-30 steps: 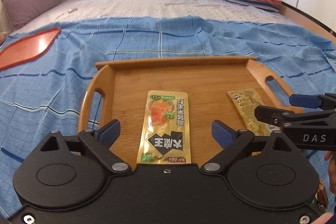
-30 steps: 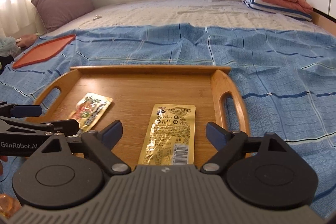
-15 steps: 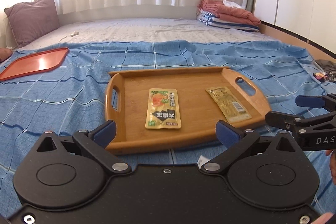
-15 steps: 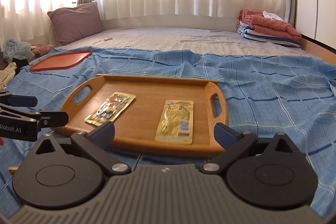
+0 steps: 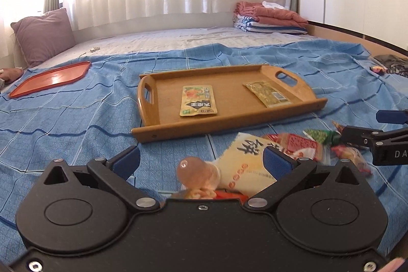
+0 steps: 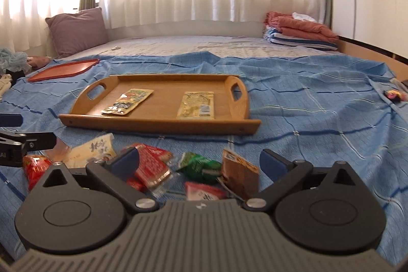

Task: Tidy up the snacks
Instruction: 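Return to the pile and grasp the red chip bag with the left tool, then grasp the small white-and-red candy pack with the right tool while the left tool holds the chip bag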

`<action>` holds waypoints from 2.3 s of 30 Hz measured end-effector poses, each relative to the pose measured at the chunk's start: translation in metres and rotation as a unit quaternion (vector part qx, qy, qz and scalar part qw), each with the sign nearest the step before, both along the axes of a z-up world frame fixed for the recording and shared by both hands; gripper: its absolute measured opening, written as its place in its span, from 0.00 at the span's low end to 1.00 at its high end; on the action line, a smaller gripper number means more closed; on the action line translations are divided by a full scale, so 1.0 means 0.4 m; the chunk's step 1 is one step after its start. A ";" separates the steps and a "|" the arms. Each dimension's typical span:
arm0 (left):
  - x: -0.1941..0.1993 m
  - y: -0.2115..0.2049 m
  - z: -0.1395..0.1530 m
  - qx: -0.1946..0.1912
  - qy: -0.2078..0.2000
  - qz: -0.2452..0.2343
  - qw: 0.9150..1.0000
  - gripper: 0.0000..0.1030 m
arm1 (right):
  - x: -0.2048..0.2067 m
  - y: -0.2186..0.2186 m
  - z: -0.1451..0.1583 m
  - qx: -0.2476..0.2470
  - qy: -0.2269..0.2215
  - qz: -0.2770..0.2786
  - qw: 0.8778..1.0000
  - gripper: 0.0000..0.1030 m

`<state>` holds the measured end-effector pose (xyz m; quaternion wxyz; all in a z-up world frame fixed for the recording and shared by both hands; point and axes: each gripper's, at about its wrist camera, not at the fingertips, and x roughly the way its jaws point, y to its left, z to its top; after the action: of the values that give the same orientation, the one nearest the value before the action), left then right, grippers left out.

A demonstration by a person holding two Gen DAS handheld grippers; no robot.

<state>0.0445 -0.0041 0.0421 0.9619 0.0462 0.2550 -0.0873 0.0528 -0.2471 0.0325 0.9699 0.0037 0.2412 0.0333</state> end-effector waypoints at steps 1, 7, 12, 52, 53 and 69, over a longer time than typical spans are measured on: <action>-0.009 -0.001 -0.004 0.001 -0.002 -0.003 1.000 1.00 | -0.012 -0.002 -0.006 -0.001 -0.005 -0.005 1.000 1.00; -0.051 -0.007 -0.032 0.015 -0.011 -0.008 1.000 1.00 | -0.053 0.001 -0.040 -0.011 -0.007 -0.022 1.000 0.99; -0.053 -0.005 -0.053 0.022 -0.004 -0.003 1.000 1.00 | -0.062 0.015 -0.063 -0.019 0.004 -0.024 1.000 0.95; -0.024 0.020 -0.101 -0.029 0.066 -0.014 0.997 0.67 | -0.021 0.041 -0.111 0.021 0.047 -0.034 0.998 0.58; -0.027 0.020 -0.099 -0.029 0.064 -0.013 0.997 0.67 | -0.023 0.042 -0.111 0.020 0.046 -0.035 0.998 0.52; -0.070 0.017 -0.013 -0.014 0.010 -0.008 1.000 0.66 | -0.073 0.041 -0.071 0.045 0.033 -0.039 0.998 0.44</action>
<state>0.0165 0.0028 0.0368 0.9592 0.0336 0.2629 -0.0986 0.0236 -0.2308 0.0040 0.9609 0.0581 0.2706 0.0066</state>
